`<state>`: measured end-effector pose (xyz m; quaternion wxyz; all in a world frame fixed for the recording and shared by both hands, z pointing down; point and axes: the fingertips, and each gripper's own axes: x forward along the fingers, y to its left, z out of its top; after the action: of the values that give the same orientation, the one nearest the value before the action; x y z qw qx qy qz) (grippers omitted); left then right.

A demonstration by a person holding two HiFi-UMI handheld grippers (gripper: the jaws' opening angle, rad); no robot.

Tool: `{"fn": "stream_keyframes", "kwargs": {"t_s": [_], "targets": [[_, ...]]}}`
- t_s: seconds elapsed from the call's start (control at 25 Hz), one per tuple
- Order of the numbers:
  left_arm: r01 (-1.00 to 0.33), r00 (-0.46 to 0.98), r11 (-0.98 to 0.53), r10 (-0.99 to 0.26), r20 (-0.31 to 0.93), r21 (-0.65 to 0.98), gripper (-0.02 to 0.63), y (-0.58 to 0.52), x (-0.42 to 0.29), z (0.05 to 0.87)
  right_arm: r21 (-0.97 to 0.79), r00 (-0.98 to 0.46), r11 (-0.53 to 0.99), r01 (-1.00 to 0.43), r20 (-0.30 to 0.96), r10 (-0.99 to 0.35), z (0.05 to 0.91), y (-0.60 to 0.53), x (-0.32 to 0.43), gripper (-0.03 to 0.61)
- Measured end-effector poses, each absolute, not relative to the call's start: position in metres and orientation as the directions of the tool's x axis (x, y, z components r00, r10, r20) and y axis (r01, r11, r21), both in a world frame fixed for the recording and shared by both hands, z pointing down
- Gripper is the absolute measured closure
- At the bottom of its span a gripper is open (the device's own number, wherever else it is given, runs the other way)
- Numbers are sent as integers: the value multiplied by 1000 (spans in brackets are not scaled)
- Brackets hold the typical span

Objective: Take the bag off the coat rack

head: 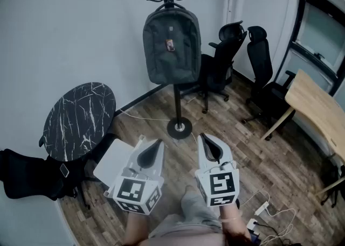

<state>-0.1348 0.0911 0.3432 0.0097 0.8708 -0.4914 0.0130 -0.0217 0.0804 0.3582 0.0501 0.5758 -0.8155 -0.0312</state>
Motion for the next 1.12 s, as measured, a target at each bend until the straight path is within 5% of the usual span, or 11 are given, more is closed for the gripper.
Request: {"fn": "stream_keyframes", "kwargs": {"t_s": [1.12], "targets": [[-856, 516, -516, -855, 54, -4, 604, -79, -84, 342, 61, -412, 410, -910, -18, -911, 347, -63, 15, 575]]}}
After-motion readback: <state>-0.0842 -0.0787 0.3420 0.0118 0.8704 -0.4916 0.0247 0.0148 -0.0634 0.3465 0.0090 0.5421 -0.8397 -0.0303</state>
